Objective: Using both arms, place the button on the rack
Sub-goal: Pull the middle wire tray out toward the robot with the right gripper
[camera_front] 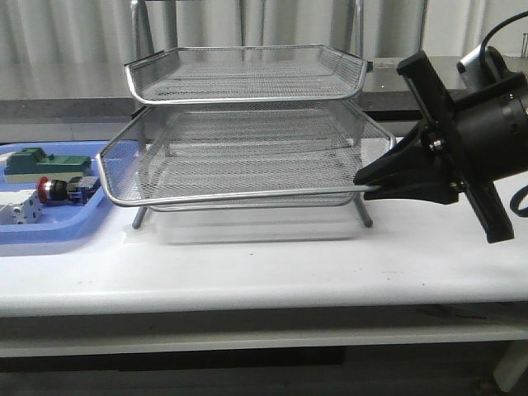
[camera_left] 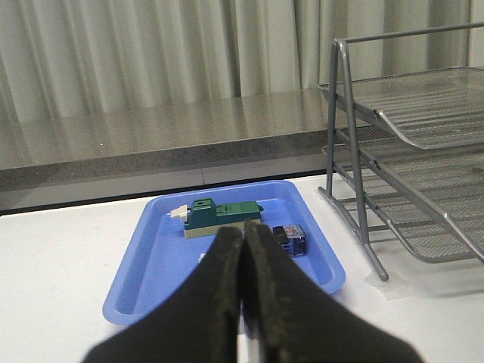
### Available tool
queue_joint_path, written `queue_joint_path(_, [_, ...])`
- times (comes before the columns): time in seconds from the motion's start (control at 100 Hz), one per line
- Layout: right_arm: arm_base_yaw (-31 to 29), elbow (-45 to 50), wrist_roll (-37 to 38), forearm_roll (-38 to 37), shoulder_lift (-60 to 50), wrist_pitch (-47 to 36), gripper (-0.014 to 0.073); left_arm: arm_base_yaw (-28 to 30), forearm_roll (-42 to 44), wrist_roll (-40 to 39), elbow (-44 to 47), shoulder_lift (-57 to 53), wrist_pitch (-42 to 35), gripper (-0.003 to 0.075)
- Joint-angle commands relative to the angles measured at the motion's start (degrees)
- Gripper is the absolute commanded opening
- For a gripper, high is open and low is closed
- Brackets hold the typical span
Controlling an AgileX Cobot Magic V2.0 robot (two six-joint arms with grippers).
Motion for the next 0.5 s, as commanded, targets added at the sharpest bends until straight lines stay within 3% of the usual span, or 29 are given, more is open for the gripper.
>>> queue_joint_path(0.0, [-0.09, -0.8, -2.44, -0.69, -3.05, 3.49, 0.011, -0.37, -0.15, -0.3, 2.62, -0.71, -4.66, -0.002])
queue_joint_path(0.15, [-0.09, -0.8, -3.93, -0.69, -3.1, 3.65, 0.0409, -0.37, -0.15, -0.3, 2.62, -0.71, -4.66, -0.002])
queue_joint_path(0.22, [-0.09, -0.8, -4.45, -0.69, -3.36, 3.79, 0.0509, -0.37, -0.15, -0.3, 2.62, -0.71, -4.66, -0.002])
queue_joint_path(0.29, [-0.09, -0.8, -4.61, -1.18, -4.15, 3.79, 0.0549, -0.37, -0.15, -0.3, 2.62, -0.71, -4.66, -0.002])
queue_joint_path(0.49, [-0.09, -0.6, -1.89, -7.98, -8.5, 2.92, 0.0549, -0.37, -0.15, -0.3, 2.62, -0.71, -4.66, -0.002])
